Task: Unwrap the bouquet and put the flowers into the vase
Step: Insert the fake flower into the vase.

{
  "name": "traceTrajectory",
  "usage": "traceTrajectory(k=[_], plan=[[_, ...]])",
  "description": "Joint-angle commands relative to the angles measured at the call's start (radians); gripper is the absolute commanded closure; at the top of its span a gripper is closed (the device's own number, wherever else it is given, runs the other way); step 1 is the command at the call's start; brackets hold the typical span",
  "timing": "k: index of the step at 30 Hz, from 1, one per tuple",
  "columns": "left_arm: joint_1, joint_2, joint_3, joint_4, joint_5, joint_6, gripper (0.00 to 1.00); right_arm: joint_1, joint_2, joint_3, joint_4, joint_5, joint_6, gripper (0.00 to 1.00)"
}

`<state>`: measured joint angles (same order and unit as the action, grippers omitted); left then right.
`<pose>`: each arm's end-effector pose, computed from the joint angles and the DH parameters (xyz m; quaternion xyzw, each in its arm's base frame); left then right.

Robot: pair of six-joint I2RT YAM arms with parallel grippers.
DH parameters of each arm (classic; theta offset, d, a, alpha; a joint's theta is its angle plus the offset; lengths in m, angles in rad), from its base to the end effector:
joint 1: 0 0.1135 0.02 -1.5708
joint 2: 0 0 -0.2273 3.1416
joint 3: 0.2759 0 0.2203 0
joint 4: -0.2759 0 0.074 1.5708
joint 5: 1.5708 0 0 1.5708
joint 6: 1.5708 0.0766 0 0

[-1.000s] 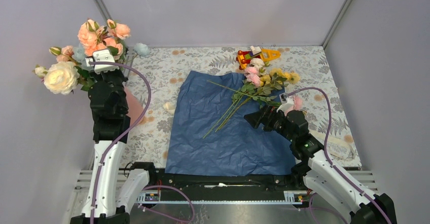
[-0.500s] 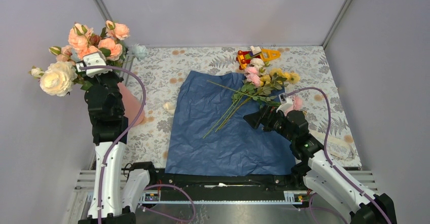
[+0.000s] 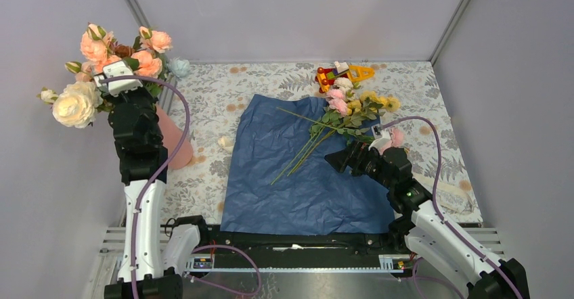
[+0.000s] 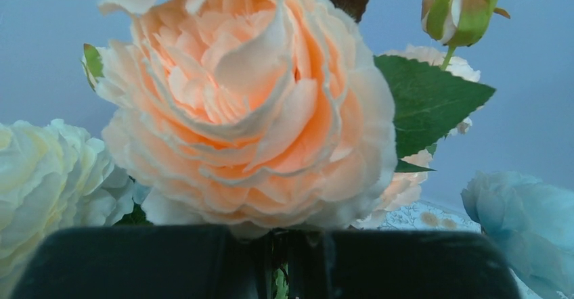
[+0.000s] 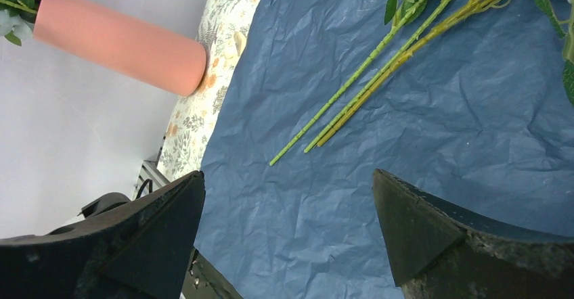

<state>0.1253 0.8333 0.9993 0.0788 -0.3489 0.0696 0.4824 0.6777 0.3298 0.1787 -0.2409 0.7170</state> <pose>0.2030 0.0520 0.4113 -0.1536 0.6021 0.1818 0.7621 0.1766 0.1131 0.2152 0.0119 0.7626 0.4371 0.4766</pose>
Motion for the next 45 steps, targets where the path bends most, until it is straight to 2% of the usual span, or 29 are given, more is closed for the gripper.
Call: traceTrajectory(k=[1, 10, 15, 19, 29, 33, 40, 45], plan=[[0.023, 0.042, 0.058, -0.187, -0.003, -0.046, 1.0, -0.007, -0.012, 0.007, 0.051, -0.021, -0.003, 0.0], [0.043, 0.041, 0.197, -0.35, 0.006, -0.122, 1.0, -0.007, -0.019, 0.006, 0.037, -0.012, -0.009, 0.0], [0.092, 0.087, 0.111, -0.326, 0.026, -0.146, 1.0, -0.007, -0.015, -0.003, 0.052, -0.021, 0.0, 0.0], [0.125, 0.106, 0.036, -0.282, 0.097, -0.16, 1.0, -0.007, -0.024, 0.0, 0.046, -0.025, -0.005, 0.0], [0.129, 0.074, -0.001, -0.291, 0.147, -0.165, 0.99, -0.007, -0.02, -0.018, 0.071, -0.035, 0.007, 0.0], [0.129, 0.063, 0.016, -0.311, 0.158, -0.172, 0.91, -0.007, -0.028, -0.018, 0.063, -0.034, 0.004, 0.0], [0.129, 0.027, 0.044, -0.35, 0.192, -0.193, 0.67, -0.007, -0.036, -0.017, 0.057, -0.034, 0.004, 0.0], [0.129, -0.01, 0.064, -0.412, 0.229, -0.215, 0.56, -0.007, -0.035, -0.015, 0.056, -0.035, 0.004, 0.0]])
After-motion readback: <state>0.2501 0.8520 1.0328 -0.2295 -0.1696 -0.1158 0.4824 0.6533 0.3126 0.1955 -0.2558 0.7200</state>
